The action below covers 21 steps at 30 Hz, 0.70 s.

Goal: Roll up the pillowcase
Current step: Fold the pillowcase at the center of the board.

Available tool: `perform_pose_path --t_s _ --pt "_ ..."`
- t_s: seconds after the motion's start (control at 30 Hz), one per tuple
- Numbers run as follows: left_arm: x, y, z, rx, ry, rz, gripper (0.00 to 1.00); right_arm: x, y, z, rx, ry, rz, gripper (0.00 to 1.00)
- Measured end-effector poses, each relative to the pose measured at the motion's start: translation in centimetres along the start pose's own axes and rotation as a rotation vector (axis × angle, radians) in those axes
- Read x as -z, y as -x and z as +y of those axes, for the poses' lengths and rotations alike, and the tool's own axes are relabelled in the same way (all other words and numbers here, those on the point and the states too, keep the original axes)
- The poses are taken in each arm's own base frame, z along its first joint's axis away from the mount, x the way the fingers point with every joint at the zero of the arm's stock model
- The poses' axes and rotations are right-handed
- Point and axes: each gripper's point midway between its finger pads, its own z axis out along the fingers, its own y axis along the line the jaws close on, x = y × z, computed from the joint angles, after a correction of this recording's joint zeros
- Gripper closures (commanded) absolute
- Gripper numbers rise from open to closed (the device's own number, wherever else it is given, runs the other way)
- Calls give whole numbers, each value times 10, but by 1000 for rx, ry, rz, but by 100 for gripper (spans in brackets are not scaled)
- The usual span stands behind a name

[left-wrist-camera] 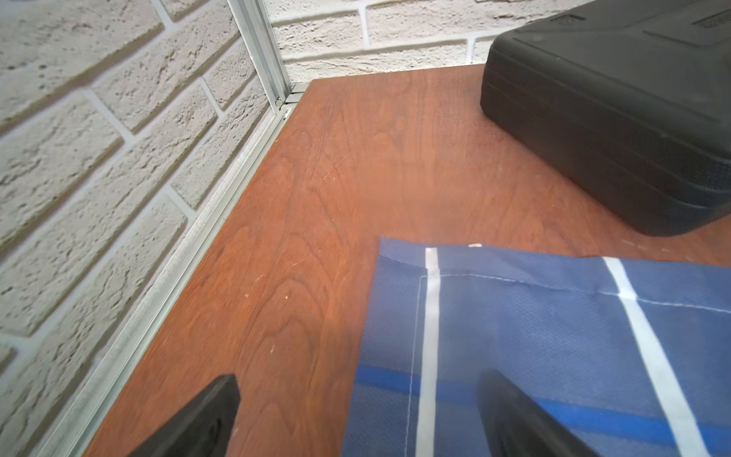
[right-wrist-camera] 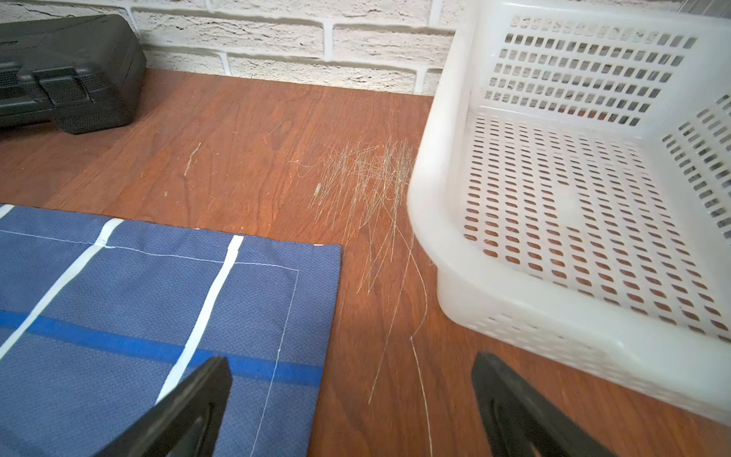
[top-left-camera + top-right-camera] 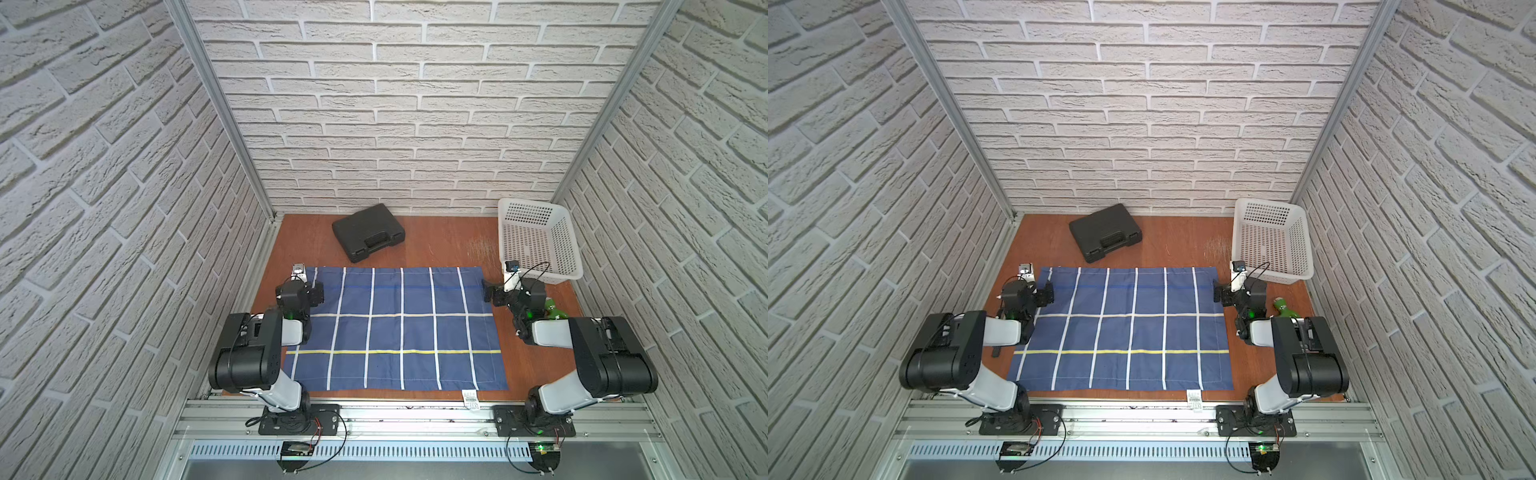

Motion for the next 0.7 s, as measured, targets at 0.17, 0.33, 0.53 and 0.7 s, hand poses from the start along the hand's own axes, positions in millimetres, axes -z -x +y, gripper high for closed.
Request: perform_pose_path --t_s 0.17,0.33,0.53,0.7 --pt "0 0 0 0 -1 0 2 0 0 0 0 0 0 0" --pt "0 0 0 1 -4 0 2 0 0 0 0 0 0 0" --pt "0 0 0 1 -3 0 1 0 0 0 -1 -1 0 0" --pt "0 0 -1 2 -11 0 2 0 0 0 -1 -1 0 0"
